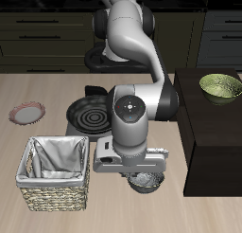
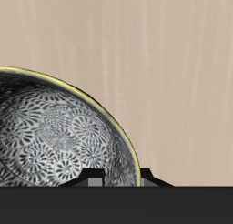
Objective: Place the black bowl in the basket
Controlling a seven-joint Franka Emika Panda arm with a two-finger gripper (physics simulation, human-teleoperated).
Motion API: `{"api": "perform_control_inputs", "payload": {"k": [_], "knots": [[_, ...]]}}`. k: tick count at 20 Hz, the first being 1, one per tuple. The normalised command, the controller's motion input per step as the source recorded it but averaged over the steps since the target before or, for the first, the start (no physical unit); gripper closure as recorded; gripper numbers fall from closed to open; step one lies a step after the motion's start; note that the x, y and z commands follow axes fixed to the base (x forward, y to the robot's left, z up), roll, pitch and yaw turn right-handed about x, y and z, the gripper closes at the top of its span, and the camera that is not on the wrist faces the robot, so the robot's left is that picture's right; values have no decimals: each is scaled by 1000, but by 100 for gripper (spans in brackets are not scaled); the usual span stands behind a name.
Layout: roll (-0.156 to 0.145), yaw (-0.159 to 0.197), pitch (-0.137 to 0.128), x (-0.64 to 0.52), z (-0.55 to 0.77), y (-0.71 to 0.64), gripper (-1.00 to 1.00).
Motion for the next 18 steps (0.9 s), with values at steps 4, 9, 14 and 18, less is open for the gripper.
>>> {"api": "perform_control_inputs", "payload": {"k": [4,9,14,18], "knots": [[-6,3,-20,-36,128,-25,100],[-4,-8,-28,-116,281,-48,100],[3,-21,-43,-201,501,-98,100],[7,8,-39,-99,306,-52,100]]}}
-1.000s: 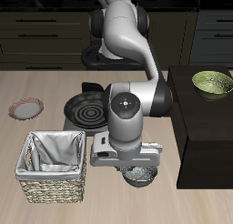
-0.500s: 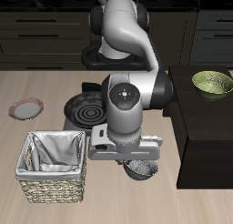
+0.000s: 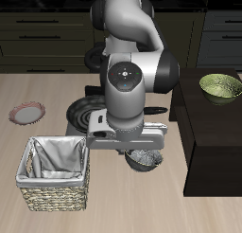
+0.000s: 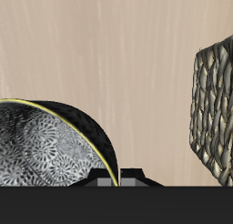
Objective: Place the black bowl in the basket
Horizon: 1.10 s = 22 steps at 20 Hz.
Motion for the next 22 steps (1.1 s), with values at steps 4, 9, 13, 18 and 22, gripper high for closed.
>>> {"api": "perform_control_inputs", "payload": {"k": [4,9,13,18,22], "knots": [[1,41,-81,-271,599,-86,100],[-14,13,-55,-232,497,-118,100],[-3,-9,-56,-245,525,-119,100],[10,6,-52,-233,424,-44,100],[24,6,-58,-56,337,-96,100]]}}
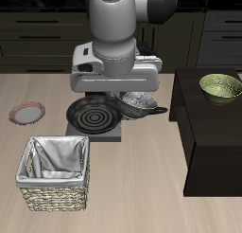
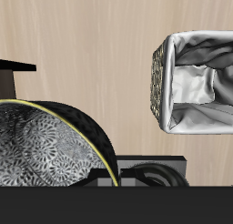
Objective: Place the black bowl in the basket
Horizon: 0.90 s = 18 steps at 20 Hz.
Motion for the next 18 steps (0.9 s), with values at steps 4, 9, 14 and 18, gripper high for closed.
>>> {"api": "perform_control_inputs", "payload": {"k": [4,9,14,18], "knots": [[-44,2,-43,92,332,-390,100],[-74,-19,-63,182,442,-567,100],[-69,-15,-21,223,229,-598,100],[-54,29,-9,261,75,-413,100]]}}
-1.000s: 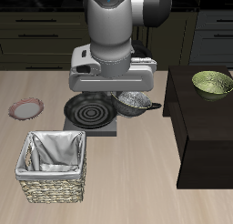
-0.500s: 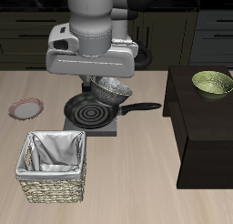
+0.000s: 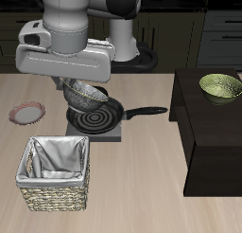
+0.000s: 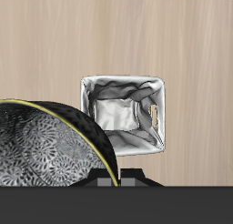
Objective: Place the black bowl in the basket
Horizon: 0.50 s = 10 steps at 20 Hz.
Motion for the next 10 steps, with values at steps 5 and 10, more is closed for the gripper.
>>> {"api": "perform_control_inputs", "payload": {"k": [5,10], "knots": [[-57,20,-2,262,27,-303,100],[-8,-14,-1,107,4,-117,100]]}}
